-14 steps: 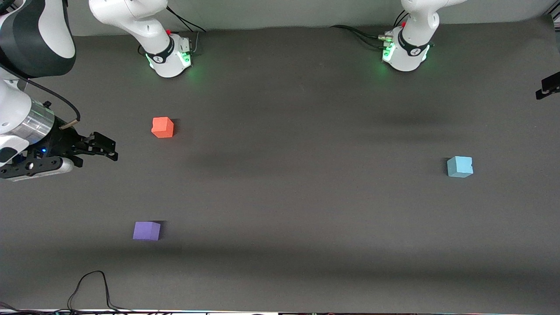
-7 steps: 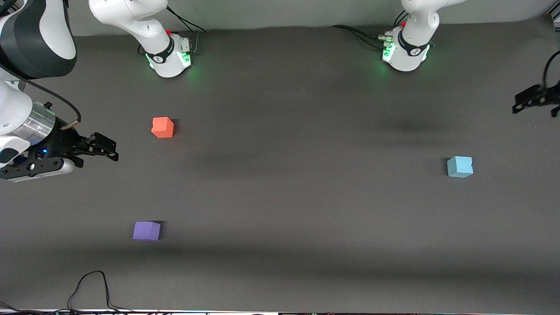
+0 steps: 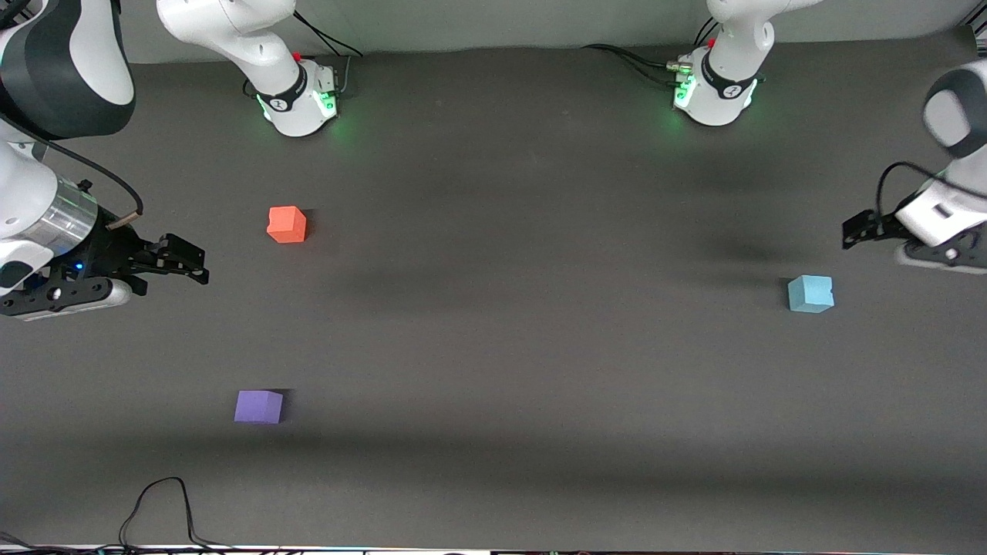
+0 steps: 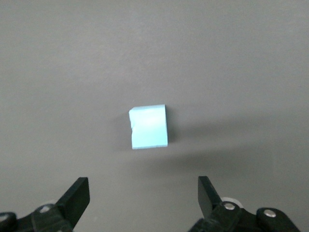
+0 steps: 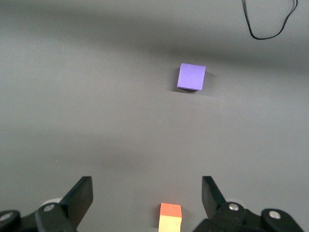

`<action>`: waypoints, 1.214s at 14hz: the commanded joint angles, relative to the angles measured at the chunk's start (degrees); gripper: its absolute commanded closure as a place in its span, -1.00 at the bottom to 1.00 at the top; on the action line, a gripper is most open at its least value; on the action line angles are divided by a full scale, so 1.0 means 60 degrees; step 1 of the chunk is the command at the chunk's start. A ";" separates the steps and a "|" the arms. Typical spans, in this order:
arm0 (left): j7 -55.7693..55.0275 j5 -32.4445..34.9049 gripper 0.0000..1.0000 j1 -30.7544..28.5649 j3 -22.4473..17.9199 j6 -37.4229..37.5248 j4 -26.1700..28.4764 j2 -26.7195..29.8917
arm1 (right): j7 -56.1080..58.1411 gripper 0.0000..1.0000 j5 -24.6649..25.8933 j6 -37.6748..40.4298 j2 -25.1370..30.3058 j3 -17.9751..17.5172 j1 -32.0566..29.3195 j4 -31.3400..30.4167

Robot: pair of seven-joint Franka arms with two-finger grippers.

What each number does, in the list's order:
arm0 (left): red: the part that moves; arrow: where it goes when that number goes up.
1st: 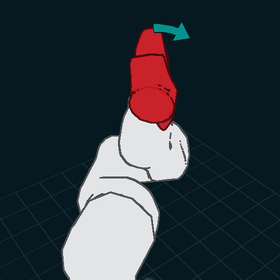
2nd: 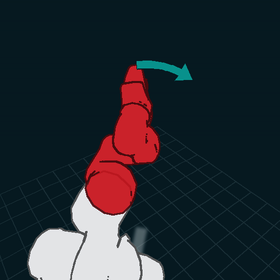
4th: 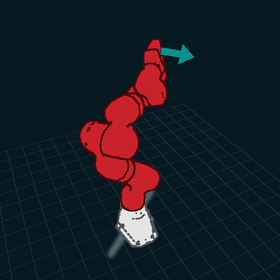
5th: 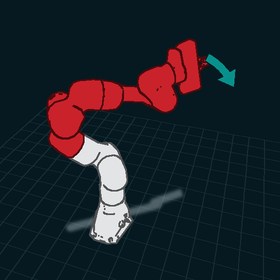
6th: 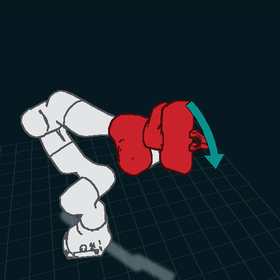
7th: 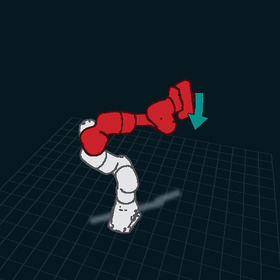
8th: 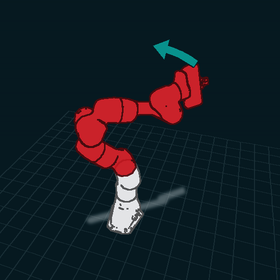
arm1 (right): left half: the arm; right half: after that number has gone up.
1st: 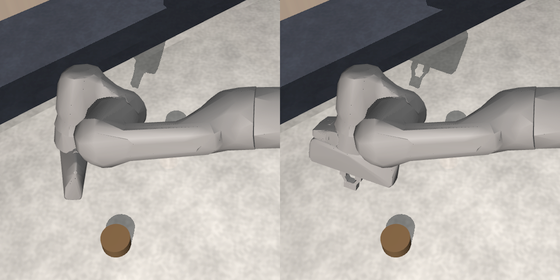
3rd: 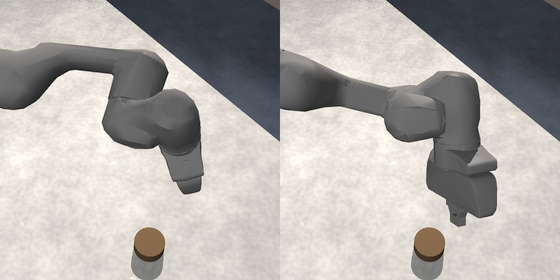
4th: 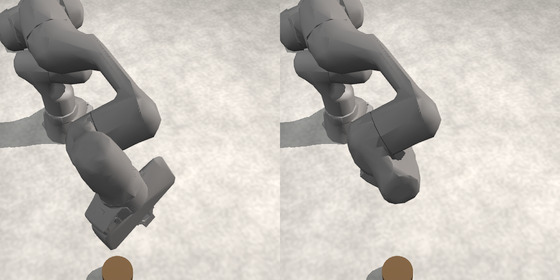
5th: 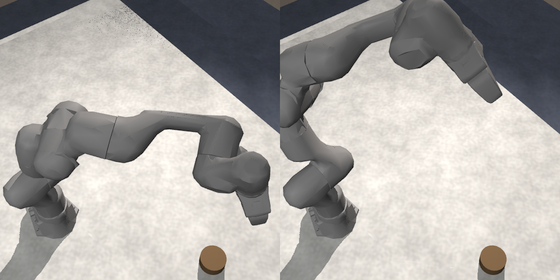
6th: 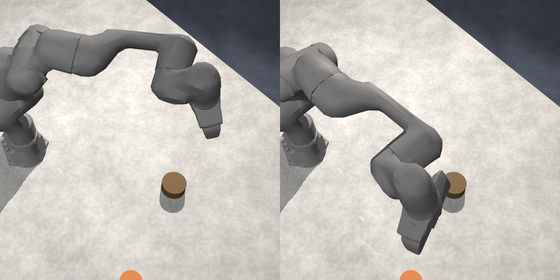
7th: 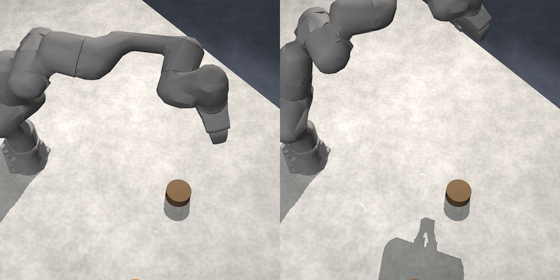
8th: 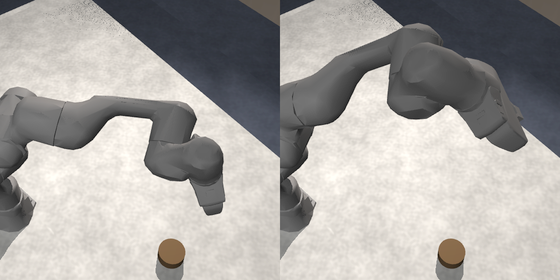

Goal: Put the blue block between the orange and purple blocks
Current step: 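Reach the left gripper down and grasp the light-blue cube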

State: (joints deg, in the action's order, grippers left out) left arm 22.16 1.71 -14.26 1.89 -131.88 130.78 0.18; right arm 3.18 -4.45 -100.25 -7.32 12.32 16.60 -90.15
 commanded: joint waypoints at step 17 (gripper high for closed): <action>0.0115 0.0111 0.26 -0.0114 -0.0154 -0.4269 0.0455 -0.3370 | 0.0071 -1.00 -0.0006 0.0024 -0.0172 0.0070 0.0031 0.0303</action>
State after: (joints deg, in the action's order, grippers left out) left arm 22.90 1.79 -14.73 0.89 -157.74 133.63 -20.47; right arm 3.18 -4.45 -100.27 -7.74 12.38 16.60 -89.63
